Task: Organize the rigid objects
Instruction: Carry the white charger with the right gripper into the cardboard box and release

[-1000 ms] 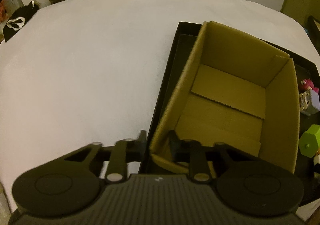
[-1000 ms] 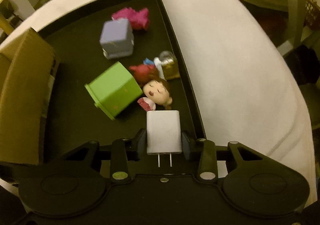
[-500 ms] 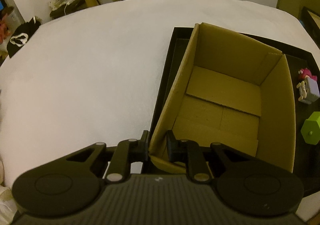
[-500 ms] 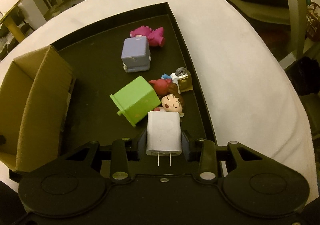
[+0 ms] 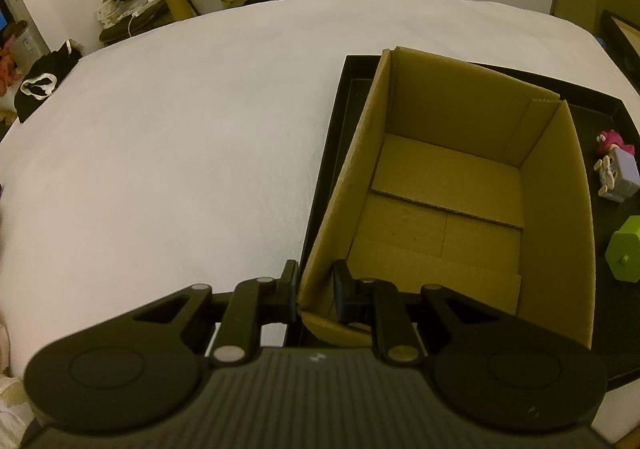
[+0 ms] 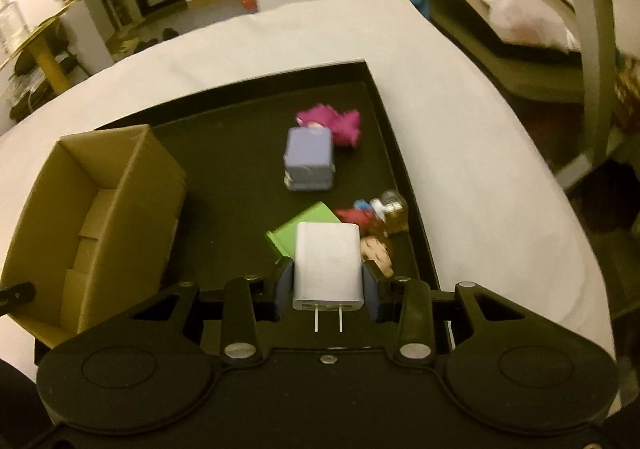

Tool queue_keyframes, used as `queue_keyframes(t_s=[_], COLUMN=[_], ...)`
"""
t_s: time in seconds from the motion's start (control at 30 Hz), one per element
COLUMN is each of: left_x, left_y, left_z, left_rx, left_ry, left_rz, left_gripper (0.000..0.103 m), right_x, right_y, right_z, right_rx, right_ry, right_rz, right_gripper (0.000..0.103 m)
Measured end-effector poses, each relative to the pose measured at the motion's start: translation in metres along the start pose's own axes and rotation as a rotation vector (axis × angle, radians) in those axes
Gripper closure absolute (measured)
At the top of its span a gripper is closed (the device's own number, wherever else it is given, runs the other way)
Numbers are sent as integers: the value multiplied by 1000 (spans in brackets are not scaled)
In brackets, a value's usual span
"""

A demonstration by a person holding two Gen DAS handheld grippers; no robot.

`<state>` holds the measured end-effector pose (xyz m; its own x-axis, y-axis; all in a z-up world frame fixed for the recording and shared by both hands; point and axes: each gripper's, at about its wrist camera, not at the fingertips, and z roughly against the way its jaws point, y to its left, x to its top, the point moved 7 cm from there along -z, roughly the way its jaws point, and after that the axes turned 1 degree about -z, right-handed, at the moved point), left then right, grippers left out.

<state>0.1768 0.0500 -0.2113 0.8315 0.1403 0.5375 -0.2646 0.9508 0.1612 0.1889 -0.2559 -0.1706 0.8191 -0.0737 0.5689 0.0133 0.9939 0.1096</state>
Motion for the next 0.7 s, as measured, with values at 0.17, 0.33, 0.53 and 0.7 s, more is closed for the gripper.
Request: queue_keyframes(t_s=[0.17,0.33,0.53,0.7], left_x=[-1,-1,-2,-2], left_y=[2,5,8,12], left_z=[2,2,3,2], left_rx=[-13,-23,-45,-56], left_ry=[-11,-11,-23,-25], left_rz=[1,11,22,29], left_gripper=[86,86,86,86], right_x=[8,18,30,36], right_y=[17,37,62,86], right_z=[2,10,18,24], right_rx=[14,36,66,90], right_ry=[-28,-96,-172,-217], right_rz=[24,44,97,174], right_gripper=[66,66,66,66])
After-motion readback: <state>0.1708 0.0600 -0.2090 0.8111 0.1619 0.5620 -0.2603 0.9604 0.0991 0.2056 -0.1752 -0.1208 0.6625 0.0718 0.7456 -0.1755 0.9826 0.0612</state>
